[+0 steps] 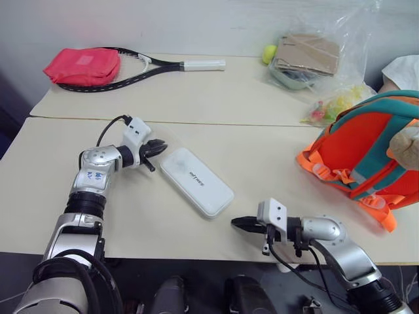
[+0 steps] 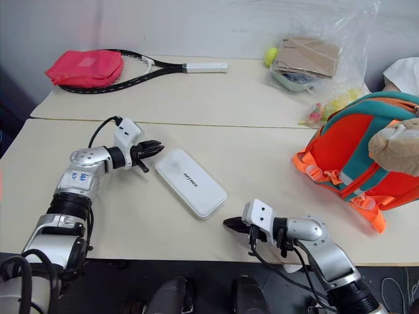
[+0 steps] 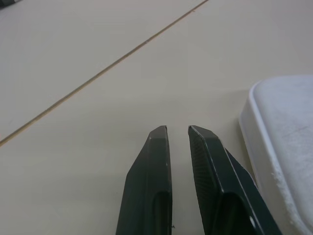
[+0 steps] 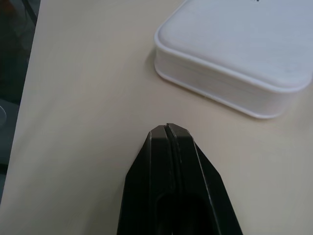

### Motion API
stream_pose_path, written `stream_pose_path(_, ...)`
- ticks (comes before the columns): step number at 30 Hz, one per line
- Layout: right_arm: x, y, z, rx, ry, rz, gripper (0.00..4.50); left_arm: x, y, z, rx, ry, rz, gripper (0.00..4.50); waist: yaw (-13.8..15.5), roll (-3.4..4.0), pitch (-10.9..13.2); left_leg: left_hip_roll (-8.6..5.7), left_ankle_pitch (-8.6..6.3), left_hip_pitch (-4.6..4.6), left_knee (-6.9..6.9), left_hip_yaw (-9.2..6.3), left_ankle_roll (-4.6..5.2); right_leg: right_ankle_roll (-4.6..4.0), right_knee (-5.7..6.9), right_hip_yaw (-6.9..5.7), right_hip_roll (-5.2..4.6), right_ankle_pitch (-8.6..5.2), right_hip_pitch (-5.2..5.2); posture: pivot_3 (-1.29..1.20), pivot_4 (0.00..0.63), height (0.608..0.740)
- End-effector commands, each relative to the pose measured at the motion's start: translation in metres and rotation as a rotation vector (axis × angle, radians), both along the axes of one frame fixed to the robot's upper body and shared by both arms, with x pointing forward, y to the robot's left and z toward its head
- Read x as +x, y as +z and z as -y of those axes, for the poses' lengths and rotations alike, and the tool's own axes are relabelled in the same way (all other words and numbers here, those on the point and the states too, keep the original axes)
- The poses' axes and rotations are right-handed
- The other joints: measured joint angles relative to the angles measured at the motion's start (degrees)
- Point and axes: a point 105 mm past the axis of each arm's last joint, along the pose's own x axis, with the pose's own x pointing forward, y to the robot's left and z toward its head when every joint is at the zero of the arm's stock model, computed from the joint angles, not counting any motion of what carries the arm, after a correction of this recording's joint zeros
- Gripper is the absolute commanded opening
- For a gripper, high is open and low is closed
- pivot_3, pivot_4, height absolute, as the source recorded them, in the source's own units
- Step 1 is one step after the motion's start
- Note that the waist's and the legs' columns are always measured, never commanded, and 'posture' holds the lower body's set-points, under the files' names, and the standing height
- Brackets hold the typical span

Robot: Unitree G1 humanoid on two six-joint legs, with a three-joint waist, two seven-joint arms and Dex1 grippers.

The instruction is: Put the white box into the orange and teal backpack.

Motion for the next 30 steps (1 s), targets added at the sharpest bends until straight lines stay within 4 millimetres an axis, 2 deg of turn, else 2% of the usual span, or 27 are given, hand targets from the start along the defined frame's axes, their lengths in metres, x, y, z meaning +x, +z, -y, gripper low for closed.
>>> stream_pose_path(1,0.007,0.008,-0.009,0.026,-0.012,0.031,0.00,-0.004,0.004,0.015,0.001,-0.106,-0.016,0.70,-0.03,0.00,0.00,0.00,0.00,0.00,0.02,0.00,0.00,0.00,0.01,0.00,0.00,0.00,0.00,0.00,0.150,0.740)
stream_pose_path(6,0.016,0.016,-0.005,0.001,-0.038,0.061,0.00,-0.023,0.002,0.019,-0.006,-0.237,-0.099,0.70,-0.12,0.00,0.00,0.02,0.00,-0.11,0.02,-0.06,-0.01,0.00,0.12,-0.07,0.02,0.00,-0.04,0.00,0.150,0.740)
stream_pose_path(13,0.026,0.031,0.022,-0.093,-0.067,0.126,0.00,-0.057,-0.008,0.016,-0.015,-0.315,-0.154,0.70,-0.09,0.01,0.00,0.01,-0.01,-0.10,0.05,-0.13,0.01,0.00,0.07,-0.07,-0.03,0.00,0.02,0.00,0.150,0.740)
stream_pose_path(21,0.044,0.041,0.041,-0.109,-0.121,0.143,0.00,-0.091,-0.014,0.021,-0.078,-0.287,-0.204,0.70,-0.09,0.03,0.02,0.00,-0.01,-0.10,0.03,-0.20,0.02,0.00,0.04,-0.10,-0.06,0.00,0.06,0.00,0.150,0.740)
stream_pose_path(24,0.049,0.037,0.049,-0.170,-0.121,0.162,0.00,-0.101,-0.015,0.024,-0.097,-0.265,-0.210,0.70,-0.14,0.03,0.02,0.01,-0.01,-0.10,-0.01,-0.20,0.02,0.00,0.04,-0.10,-0.06,0.00,0.05,0.00,0.150,0.740)
stream_pose_path(26,0.050,0.032,0.056,-0.220,-0.116,0.170,0.00,-0.104,-0.016,0.020,-0.103,-0.226,-0.215,0.70,-0.13,0.05,0.03,-0.01,-0.02,-0.10,-0.02,-0.18,0.03,0.00,0.03,-0.08,-0.07,0.00,0.06,0.00,0.150,0.740)
stream_pose_path(30,0.055,0.029,0.074,-0.292,-0.144,0.182,0.00,-0.112,-0.024,-0.010,-0.126,-0.123,-0.315,0.70,-0.14,0.05,0.03,0.01,-0.02,-0.09,-0.01,-0.19,0.02,0.00,-0.03,-0.09,-0.07,0.00,0.06,0.00,0.150,0.740)
